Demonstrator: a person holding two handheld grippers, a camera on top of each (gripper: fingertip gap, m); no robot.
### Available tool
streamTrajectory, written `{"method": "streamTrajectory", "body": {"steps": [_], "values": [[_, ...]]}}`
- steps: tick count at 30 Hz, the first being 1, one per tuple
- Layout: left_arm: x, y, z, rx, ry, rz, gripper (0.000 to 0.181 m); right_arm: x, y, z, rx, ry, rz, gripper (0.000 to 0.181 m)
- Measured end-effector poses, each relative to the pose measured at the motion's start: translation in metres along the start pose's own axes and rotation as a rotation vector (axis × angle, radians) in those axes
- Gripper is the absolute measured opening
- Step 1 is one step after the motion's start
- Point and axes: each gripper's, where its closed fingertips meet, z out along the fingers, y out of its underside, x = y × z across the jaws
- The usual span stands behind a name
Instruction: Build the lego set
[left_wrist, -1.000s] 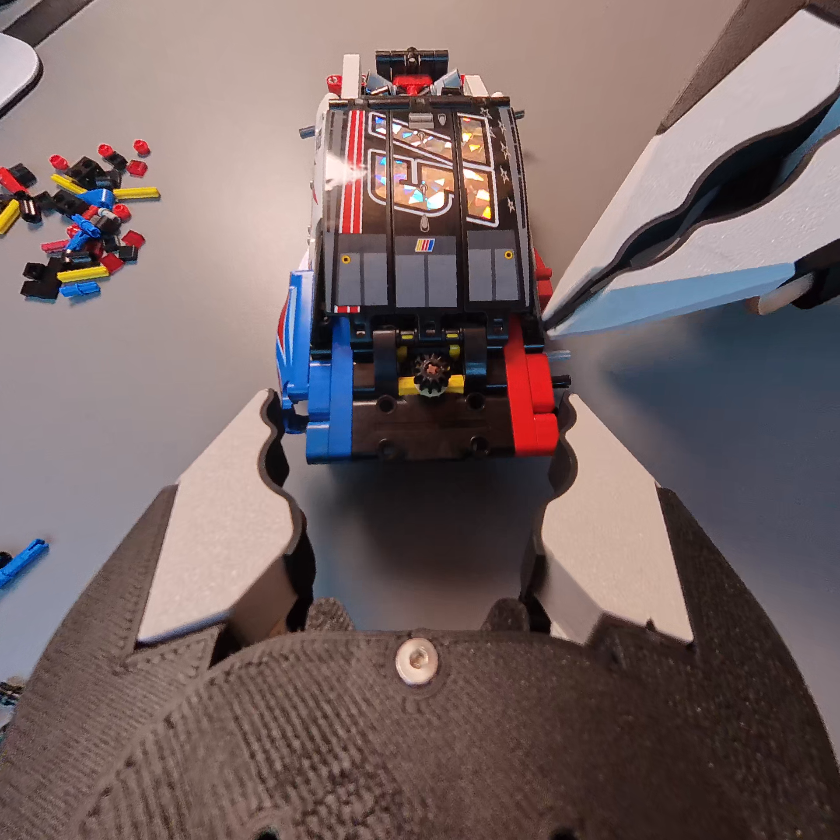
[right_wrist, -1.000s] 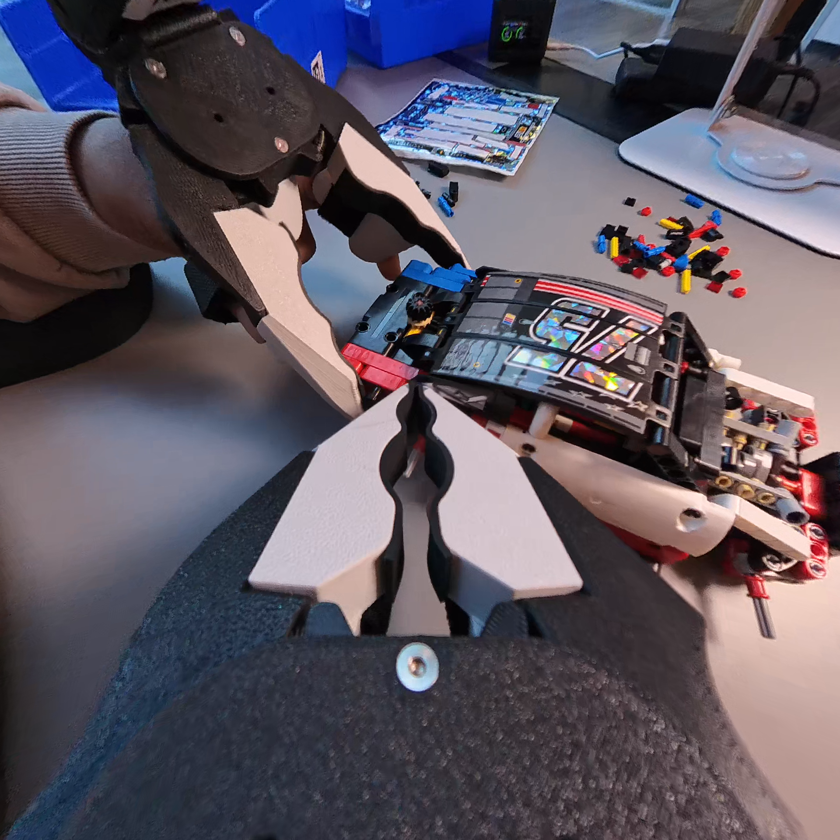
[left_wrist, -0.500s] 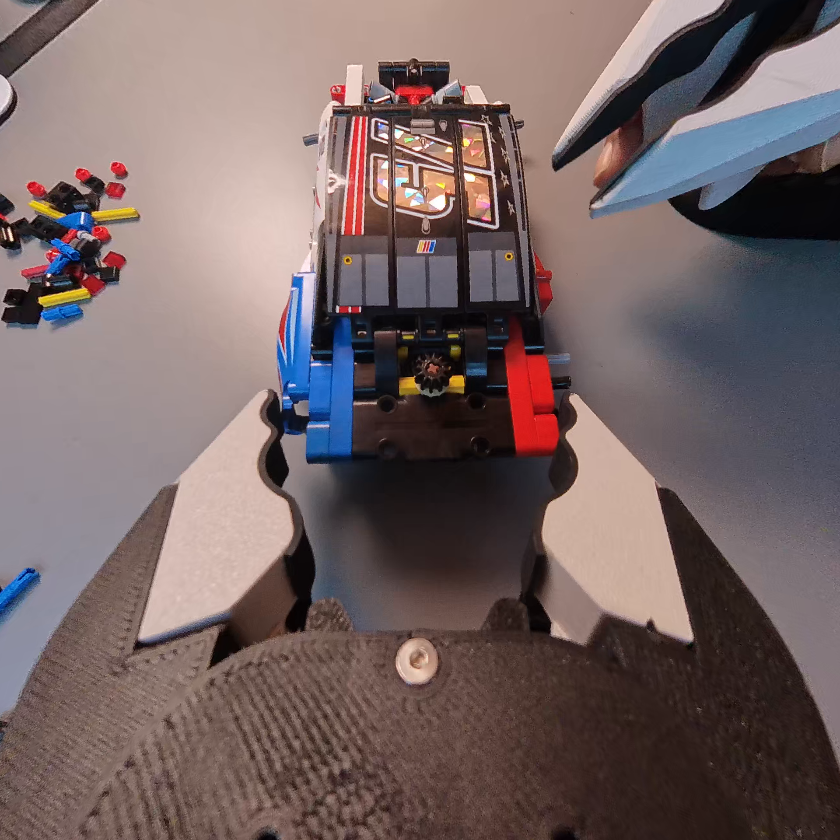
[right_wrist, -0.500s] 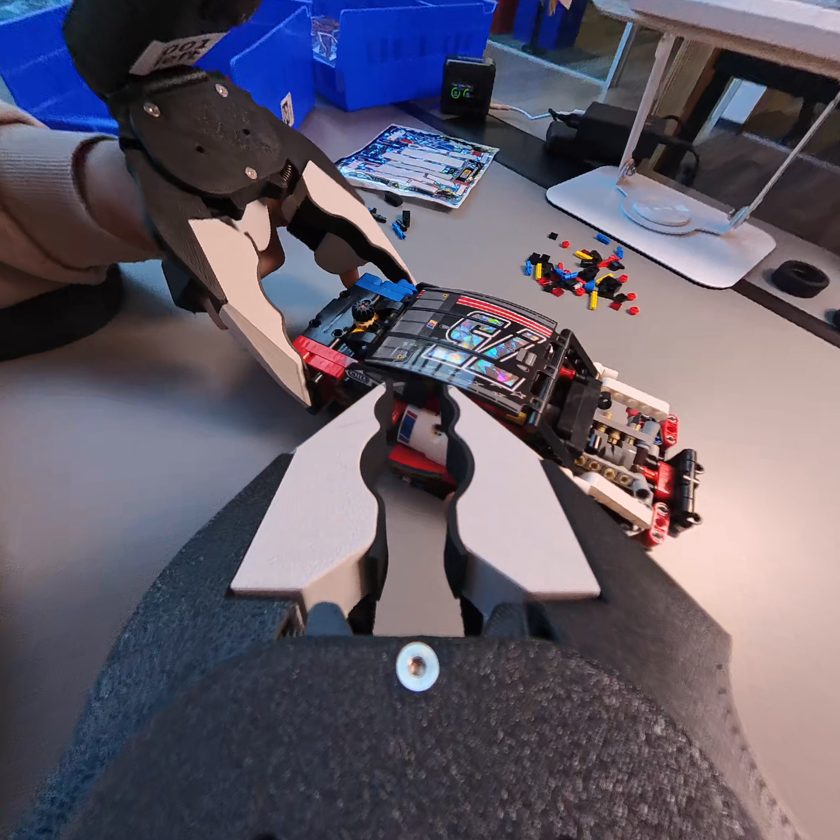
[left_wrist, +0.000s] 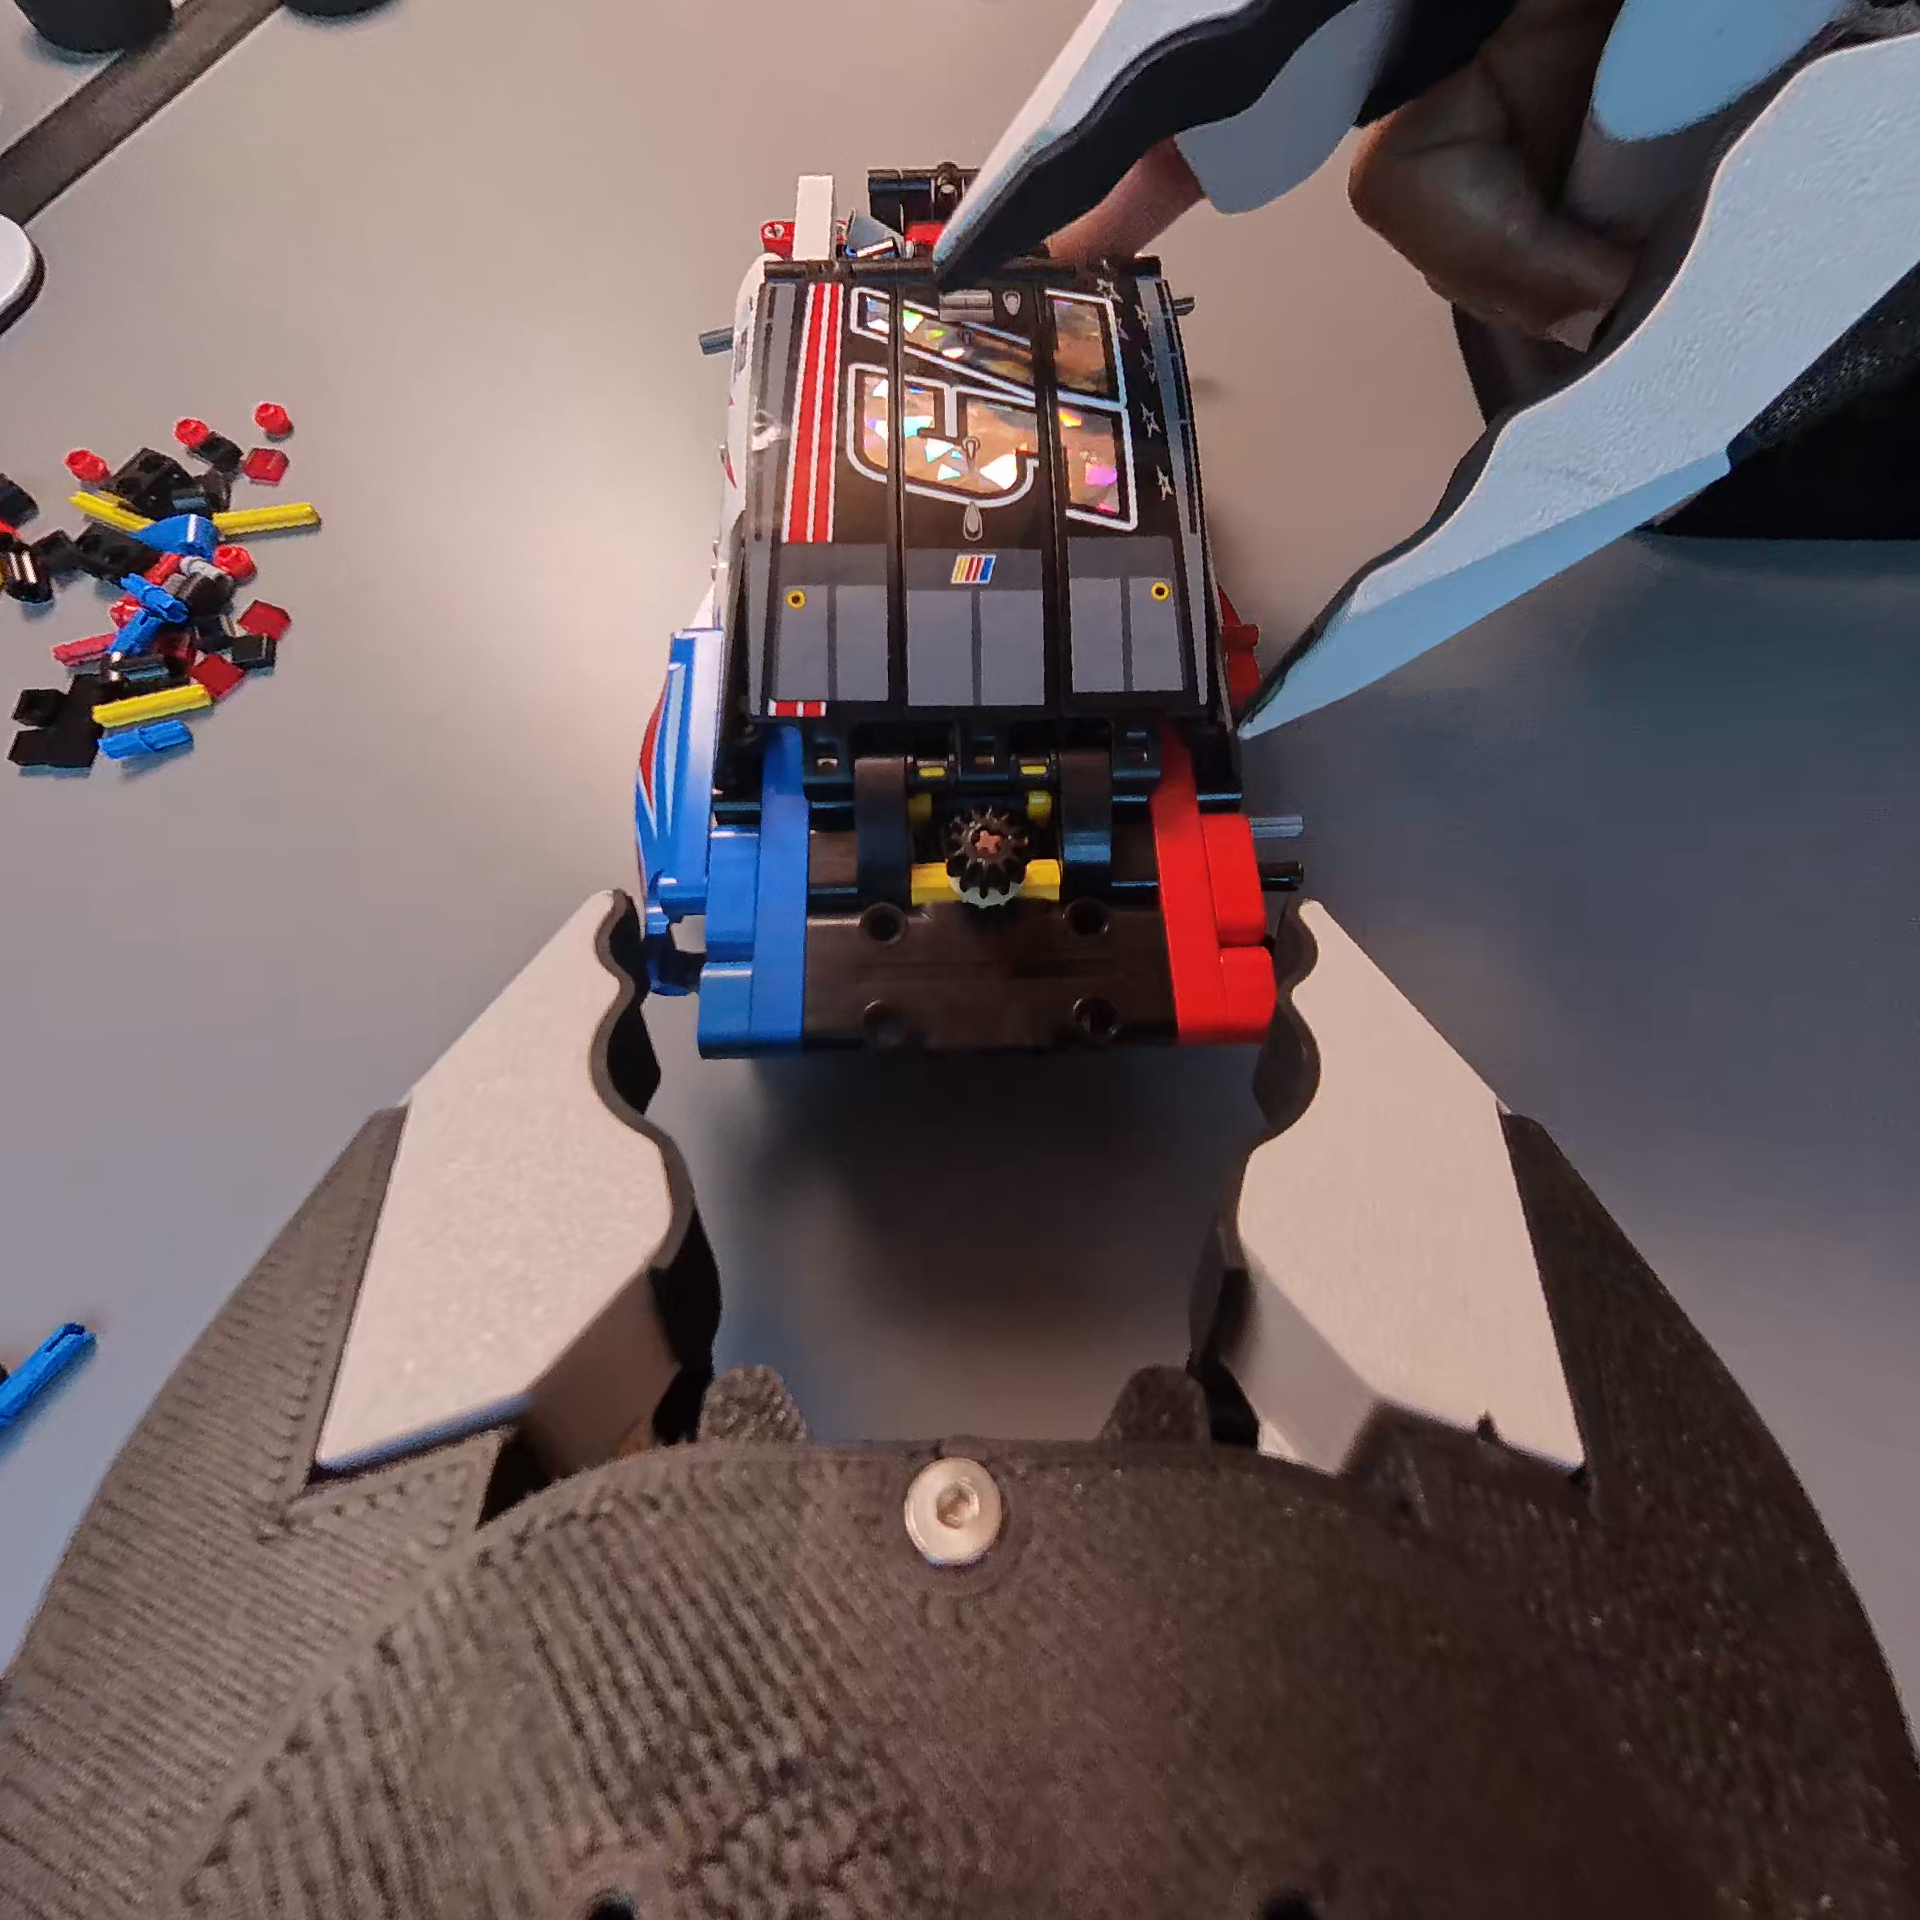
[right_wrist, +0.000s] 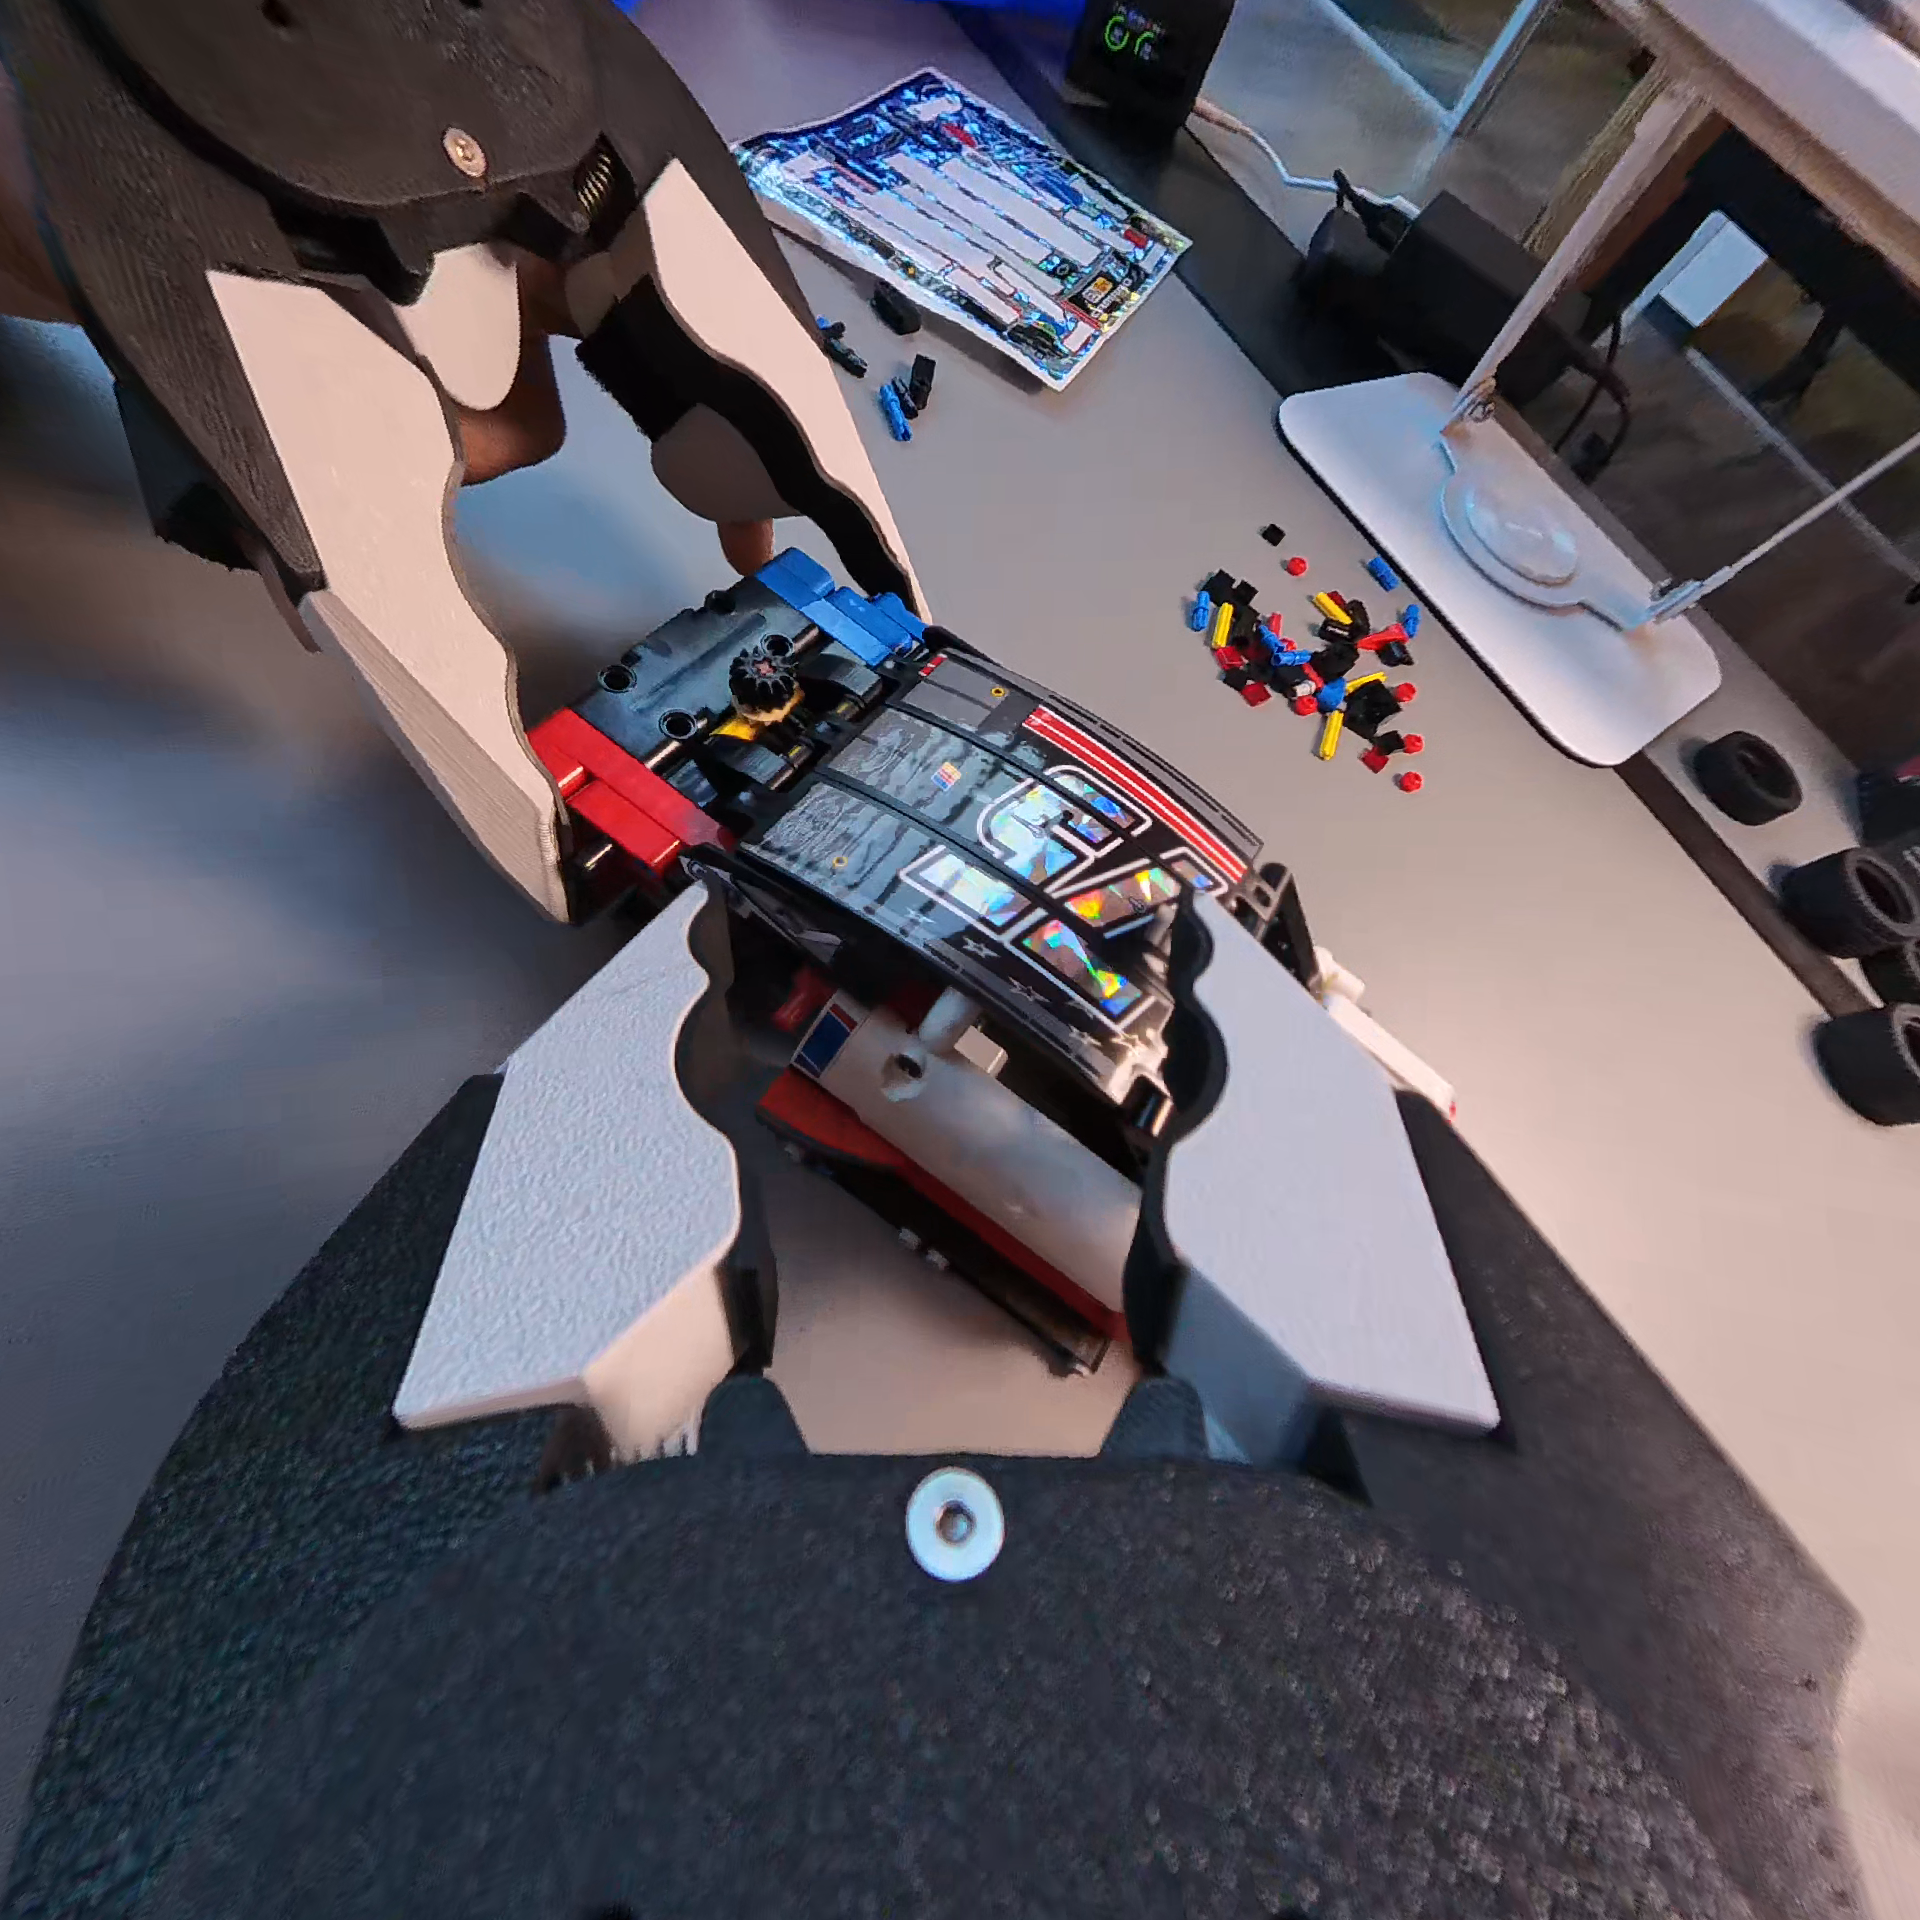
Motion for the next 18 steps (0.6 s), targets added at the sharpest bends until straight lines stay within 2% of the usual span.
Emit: {"method": "streamTrajectory", "body": {"steps": [9, 12, 14, 18], "values": [[-0.001, 0.0, 0.0, 0.002, 0.005, 0.001, 0.117, 0.0, 0.002, 0.0, 0.004, 0.047, 0.048, 0.085], [-0.001, 0.0, -0.001, 0.008, 0.029, 0.004, 0.118, -0.003, -0.004, -0.009, 0.062, 0.049, -0.027, 0.077], [-0.003, 0.001, -0.003, 0.02, 0.054, -0.002, 0.118, -0.016, -0.004, -0.022, 0.107, -0.057, -0.058, 0.067], [-0.008, -0.003, -0.008, 0.046, 0.142, -0.094, 0.118, -0.017, 0.022, -0.04, 0.081, -0.056, -0.18, 0.047]]}}
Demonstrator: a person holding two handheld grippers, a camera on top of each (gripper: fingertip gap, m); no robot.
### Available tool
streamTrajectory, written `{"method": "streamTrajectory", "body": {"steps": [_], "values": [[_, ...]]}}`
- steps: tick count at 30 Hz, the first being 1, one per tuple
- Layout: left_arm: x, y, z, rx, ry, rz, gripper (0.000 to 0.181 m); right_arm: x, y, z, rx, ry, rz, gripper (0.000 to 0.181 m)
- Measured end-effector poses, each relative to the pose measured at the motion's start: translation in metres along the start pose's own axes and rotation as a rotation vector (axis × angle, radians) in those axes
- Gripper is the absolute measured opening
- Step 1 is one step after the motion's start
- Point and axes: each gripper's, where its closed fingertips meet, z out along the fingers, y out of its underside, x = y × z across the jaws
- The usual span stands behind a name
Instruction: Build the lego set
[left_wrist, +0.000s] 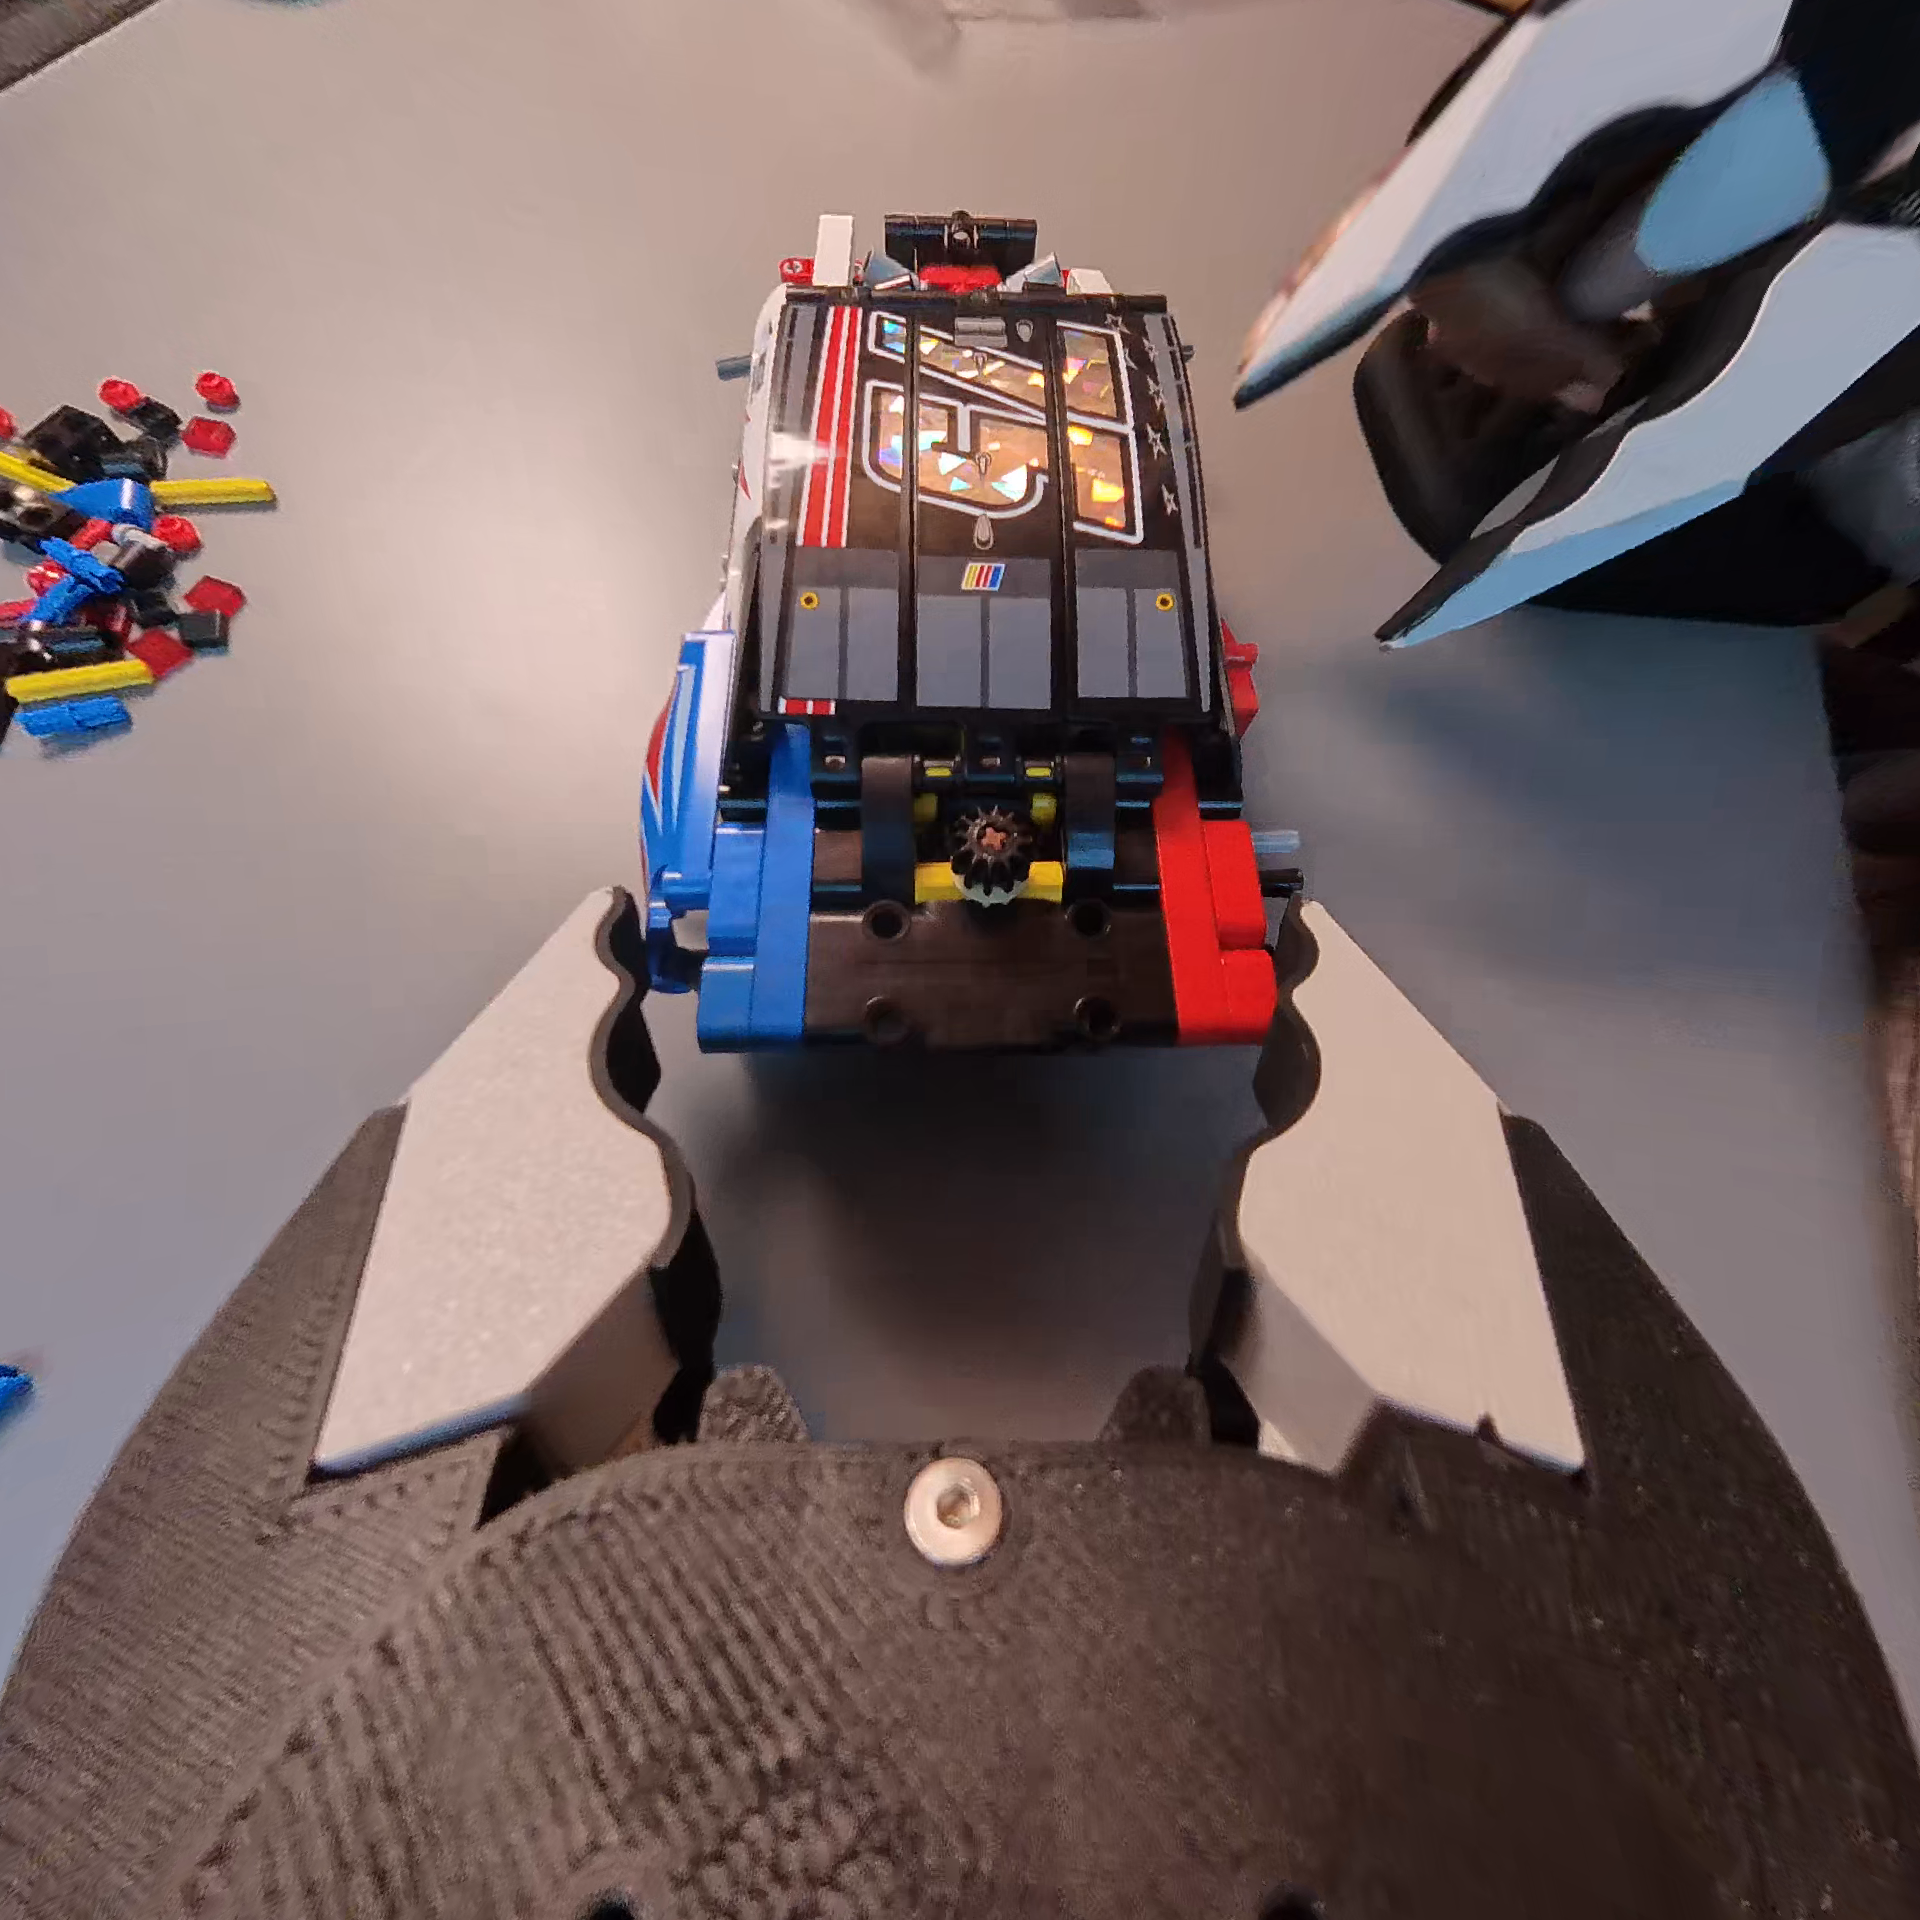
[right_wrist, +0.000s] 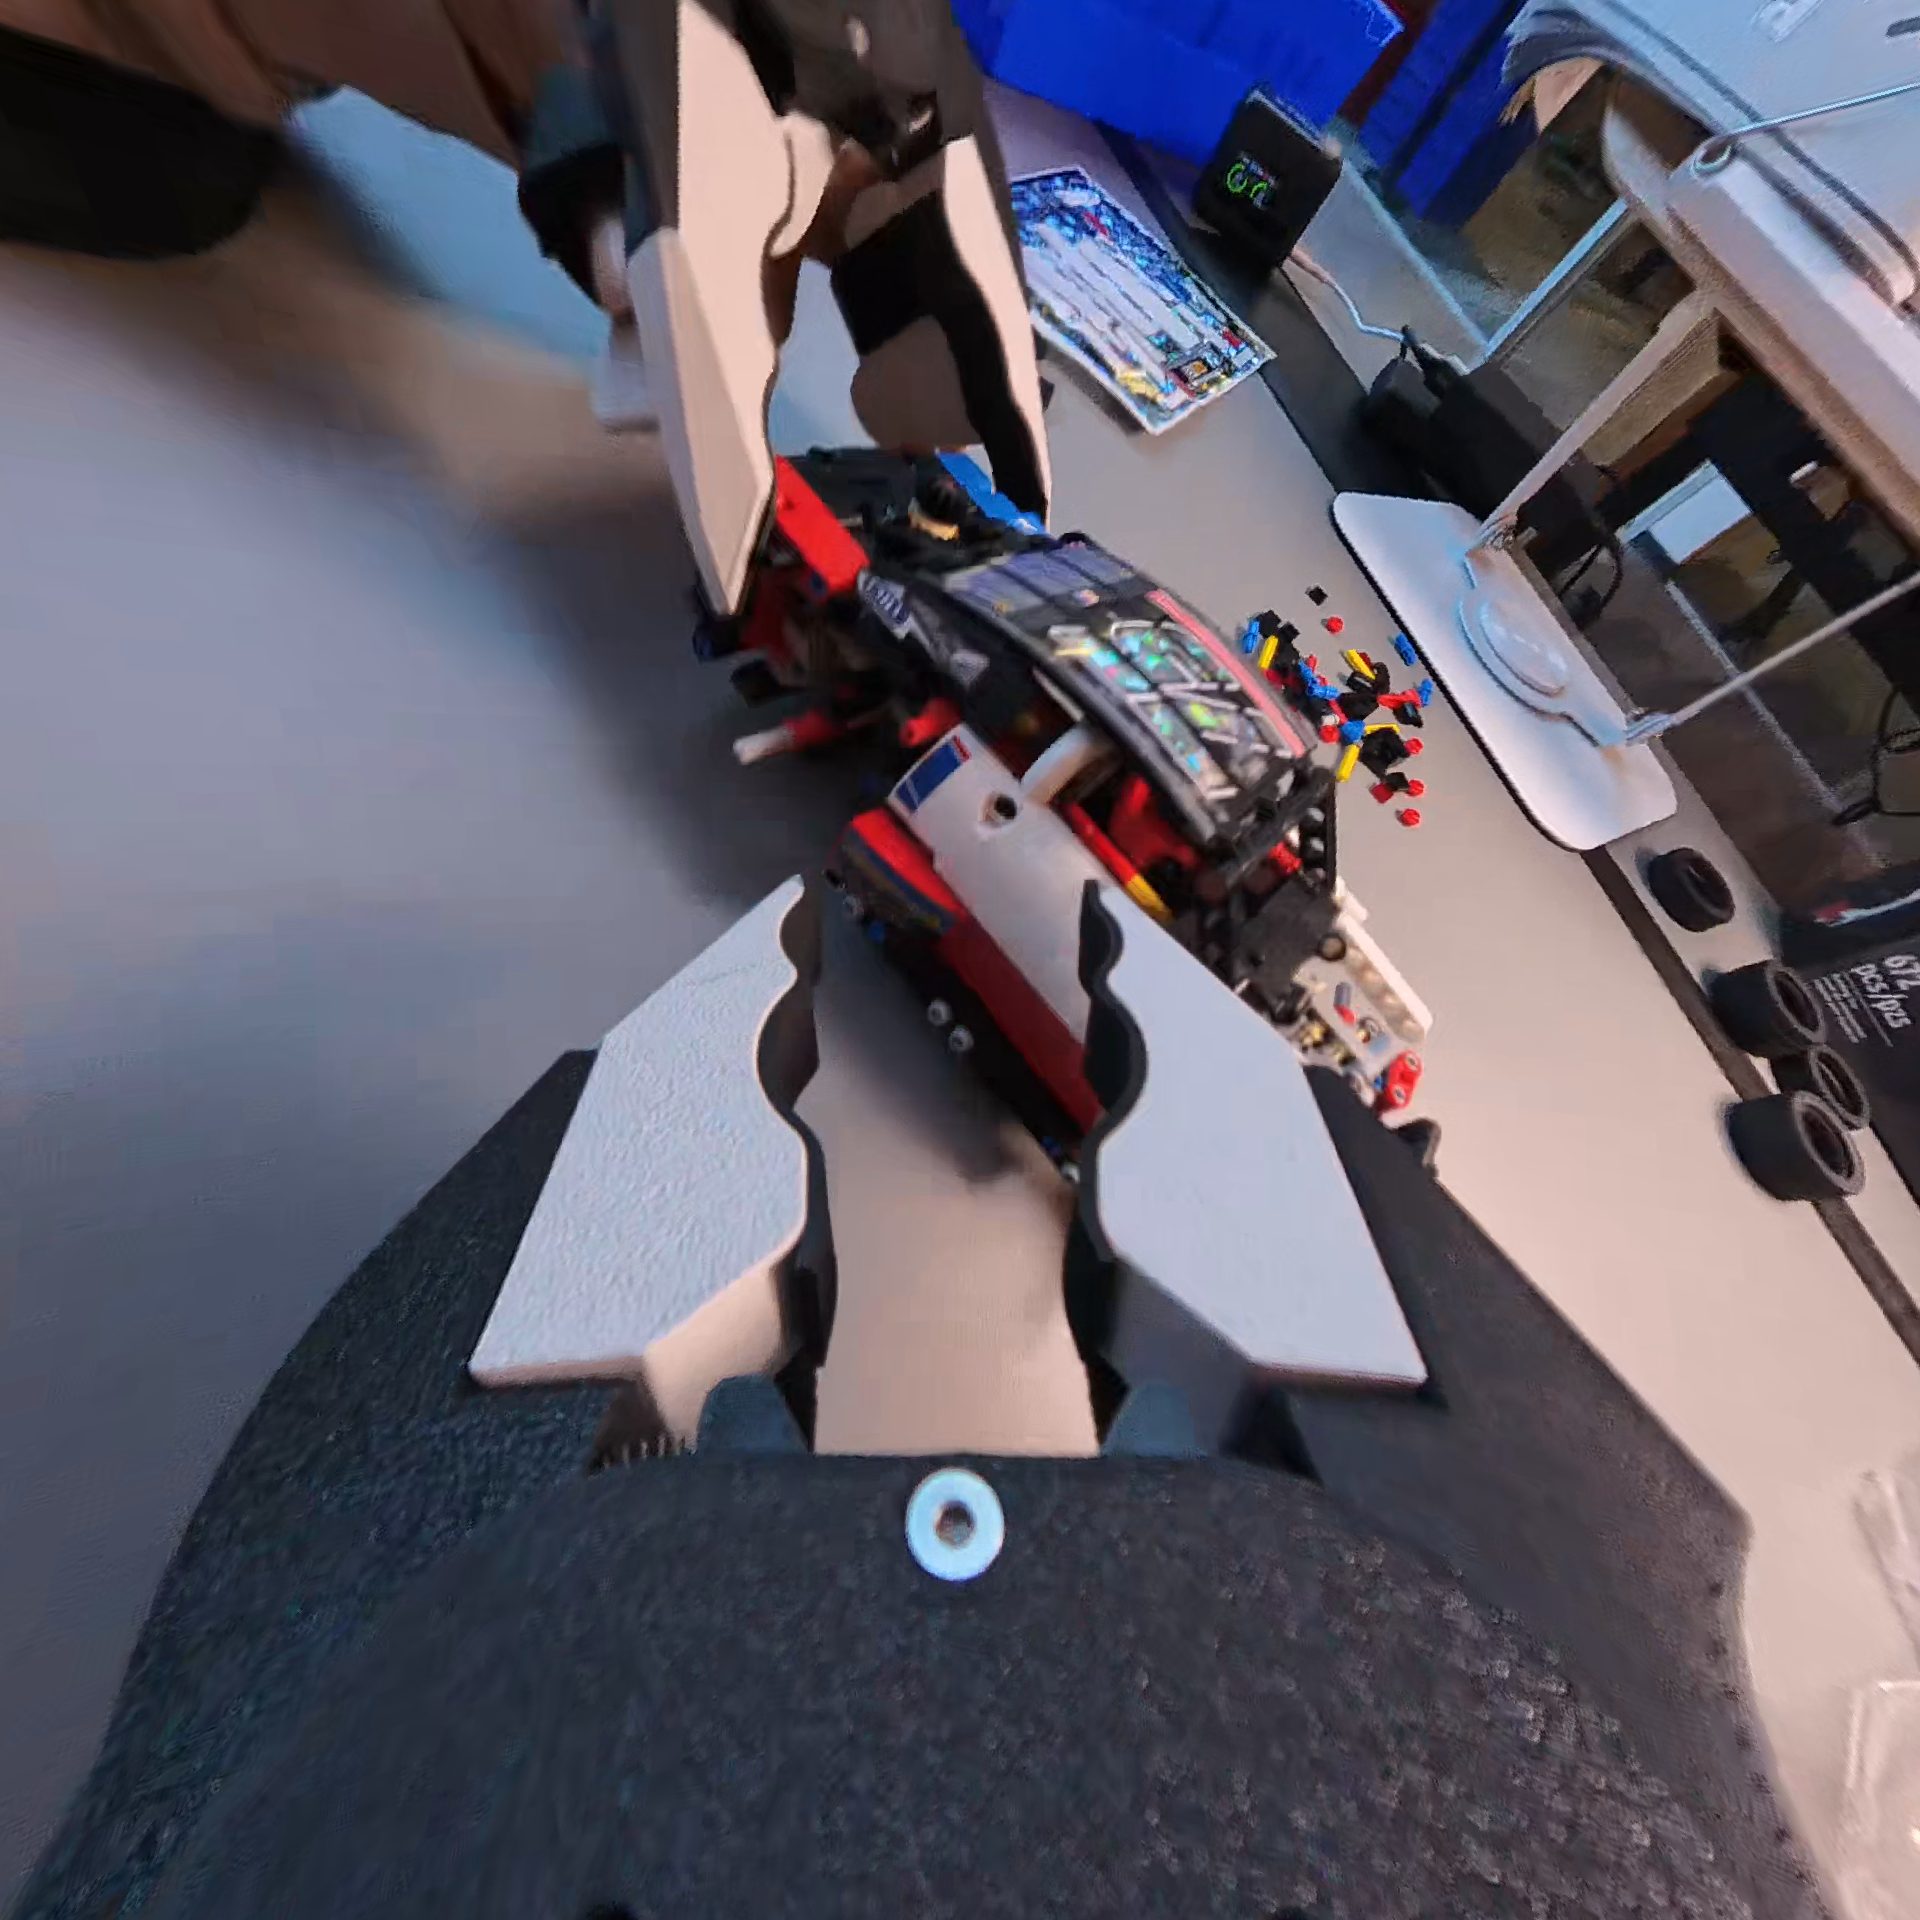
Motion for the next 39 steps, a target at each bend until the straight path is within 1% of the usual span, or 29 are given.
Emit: {"method": "streamTrajectory", "body": {"steps": [2, 4, 5, 8, 10, 11, 14, 17, 19, 20, 22, 23, 24, 27, 29, 31, 34, 35, 37, 39], "values": [[-0.002, -0.003, -0.003, 0.004, 0.053, -0.069, 0.118, -0.004, 0.005, -0.002, -0.001, 0.012, -0.036, 0.034], [-0.004, -0.006, -0.005, 0.015, 0.099, -0.131, 0.118, -0.004, 0.0, 0.0, 0.024, 0.05, -0.08, 0.021], [-0.005, -0.006, -0.006, 0.015, 0.118, -0.152, 0.118, -0.005, -0.005, 0.0, 0.046, 0.057, -0.096, 0.019], [-0.007, -0.008, -0.009, 0.029, 0.168, -0.209, 0.118, -0.005, -0.022, 0.002, 0.103, 0.065, -0.111, 0.018], [-0.009, -0.009, -0.011, 0.039, 0.209, -0.249, 0.118, 0.001, -0.028, 0.002, 0.127, 0.098, -0.112, 0.018], [-0.009, -0.01, -0.012, 0.048, 0.231, -0.272, 0.118, 0.007, -0.029, 0.002, 0.132, 0.122, -0.108, 0.018], [-0.012, -0.011, -0.015, 0.073, 0.292, -0.326, 0.118, 0.02, -0.029, -0.004, 0.164, 0.178, -0.102, 0.009], [-0.014, -0.012, -0.016, 0.091, 0.317, -0.341, 0.118, 0.025, -0.028, -0.01, 0.179, 0.186, -0.078, 0.0], [-0.015, -0.013, -0.017, 0.095, 0.319, -0.336, 0.118, 0.032, -0.029, -0.015, 0.2, 0.22, -0.069, 0.0], [-0.015, -0.013, -0.017, 0.095, 0.315, -0.321, 0.118, 0.034, -0.03, -0.017, 0.203, 0.224, -0.07, 0.012], [-0.015, -0.011, -0.018, 0.086, 0.283, -0.237, 0.117, 0.037, -0.023, -0.018, 0.157, 0.198, -0.073, 0.04], [-0.015, -0.009, -0.018, 0.075, 0.252, -0.169, 0.117, 0.038, -0.019, -0.017, 0.128, 0.177, -0.076, 0.05], [-0.014, -0.006, -0.018, 0.057, 0.214, -0.093, 0.117, 0.04, -0.016, -0.019, 0.115, 0.172, -0.083, 0.054], [-0.012, 0.009, -0.015, -0.028, 0.086, 0.135, 0.117, 0.049, -0.008, -0.022, 0.091, 0.175, -0.082, 0.052], [-0.011, 0.014, -0.013, -0.041, 0.036, 0.217, 0.117, 0.053, -0.005, -0.022, 0.097, 0.181, -0.057, 0.051], [-0.012, 0.013, -0.014, -0.03, 0.019, 0.232, 0.117, 0.054, -0.001, -0.019, 0.102, 0.173, -0.027, 0.05], [-0.025, 0.008, -0.019, -0.003, -0.042, 0.267, 0.108, 0.055, 0.007, -0.011, 0.096, 0.179, -0.016, 0.05], [-0.031, 0.008, -0.021, -0.003, -0.064, 0.26, 0.103, 0.056, 0.009, -0.009, 0.102, 0.188, -0.003, 0.05], [-0.04, 0.009, -0.021, -0.01, -0.086, 0.207, 0.102, 0.06, 0.011, -0.007, 0.128, 0.207, 0.029, 0.05], [-0.041, 0.009, -0.021, -0.003, -0.089, 0.199, 0.104, 0.064, 0.013, -0.005, 0.135, 0.218, 0.059, 0.05]]}}
